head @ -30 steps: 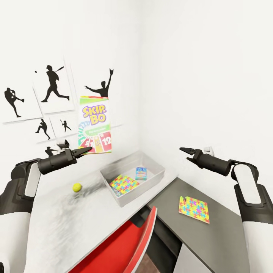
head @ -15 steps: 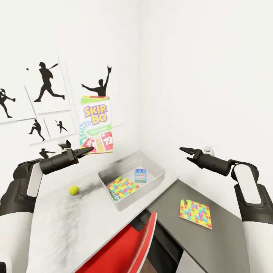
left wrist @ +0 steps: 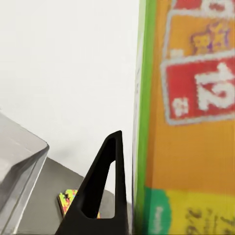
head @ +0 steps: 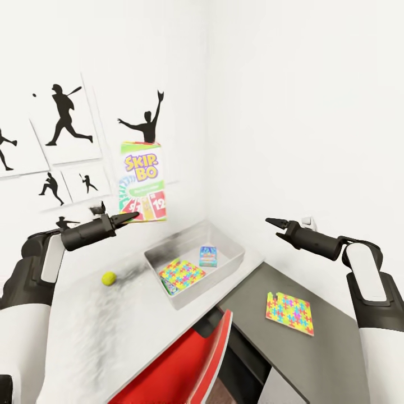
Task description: Put all the toys in the child's room - the three board games (two on the bed and one on the table), the two jigsaw puzzles on the table, and the tennis ball on the table - inside the toy box on the table in the child's room.
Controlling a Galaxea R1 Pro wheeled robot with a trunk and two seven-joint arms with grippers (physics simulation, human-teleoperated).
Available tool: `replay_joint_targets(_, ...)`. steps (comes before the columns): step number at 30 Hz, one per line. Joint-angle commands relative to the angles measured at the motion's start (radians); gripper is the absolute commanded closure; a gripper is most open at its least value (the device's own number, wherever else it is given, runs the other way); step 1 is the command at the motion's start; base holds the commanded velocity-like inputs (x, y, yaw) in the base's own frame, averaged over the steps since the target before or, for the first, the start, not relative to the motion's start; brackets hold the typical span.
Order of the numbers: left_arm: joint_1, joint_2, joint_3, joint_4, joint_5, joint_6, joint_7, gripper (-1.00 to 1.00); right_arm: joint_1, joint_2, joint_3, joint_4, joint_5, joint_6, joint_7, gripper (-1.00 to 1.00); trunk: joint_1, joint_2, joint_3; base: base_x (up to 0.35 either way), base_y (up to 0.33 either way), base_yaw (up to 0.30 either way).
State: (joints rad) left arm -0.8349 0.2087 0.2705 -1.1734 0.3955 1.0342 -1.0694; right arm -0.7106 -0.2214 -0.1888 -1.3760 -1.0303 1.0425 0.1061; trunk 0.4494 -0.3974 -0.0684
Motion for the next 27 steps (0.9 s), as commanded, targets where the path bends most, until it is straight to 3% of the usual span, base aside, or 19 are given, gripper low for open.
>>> replay_joint_targets(1,-0.040,0.000,0.001,0.058,0.008,0.008,0.053,1.00,-0.001,0.000,-0.001,0.000,0.010,0.005,0.010,-1.00,0.001,-0.003,-0.004,0.000,0.000,0.000)
replay_joint_targets(5,-0.172,-0.001,0.001,0.213,0.007,0.008,0.173,1.00,-0.002,0.000,0.008,-0.001,0.011,0.005,0.011,-1.00,0.001,-0.003,-0.011,0.000,0.000,0.000)
replay_joint_targets(8,-0.291,-0.023,-0.018,0.348,0.004,0.003,0.285,1.00,-0.005,0.000,0.043,-0.001,0.012,0.005,0.010,-1.00,0.001,-0.003,-0.015,0.000,0.000,0.000)
replay_joint_targets(9,-0.339,-0.035,-0.031,0.418,0.002,0.000,0.350,1.00,-0.005,0.000,0.050,-0.001,0.012,0.005,0.009,-1.00,0.001,-0.003,-0.017,0.000,0.000,0.000)
replay_joint_targets(11,-0.384,-0.058,-0.041,0.490,0.001,-0.003,0.425,1.00,-0.006,0.001,0.054,-0.001,0.012,0.005,0.009,-1.00,0.001,-0.003,-0.020,0.000,0.000,0.000)
replay_joint_targets(14,-0.421,-0.097,-0.047,0.535,-0.001,-0.005,0.483,1.00,-0.006,0.001,0.057,-0.019,0.012,0.005,0.009,-1.00,0.001,-0.003,-0.025,0.000,0.000,0.000)
replay_joint_targets(17,-0.433,-0.117,-0.054,0.547,-0.003,-0.006,0.498,1.00,-0.006,0.001,0.058,-0.041,0.011,0.005,0.008,-1.00,0.001,-0.003,-0.026,0.000,0.000,0.000)
replay_joint_targets(18,-0.437,-0.126,-0.116,0.565,-0.004,-0.008,0.502,1.00,-0.007,0.000,0.058,-0.051,0.009,0.005,0.008,-1.00,0.001,-0.003,-0.026,0.000,0.000,0.000)
replay_joint_targets(21,-0.438,-0.129,-0.192,0.589,-0.004,-0.029,0.503,1.00,-0.007,0.000,0.058,-0.061,0.010,0.005,0.009,-1.00,0.001,-0.003,-0.026,0.000,0.000,0.000)
replay_joint_targets(27,-0.438,-0.131,-0.261,0.608,-0.004,-0.048,0.503,1.00,-0.004,-0.001,0.060,-0.071,0.010,0.005,0.009,-1.00,0.001,-0.003,-0.026,0.000,0.000,0.000)
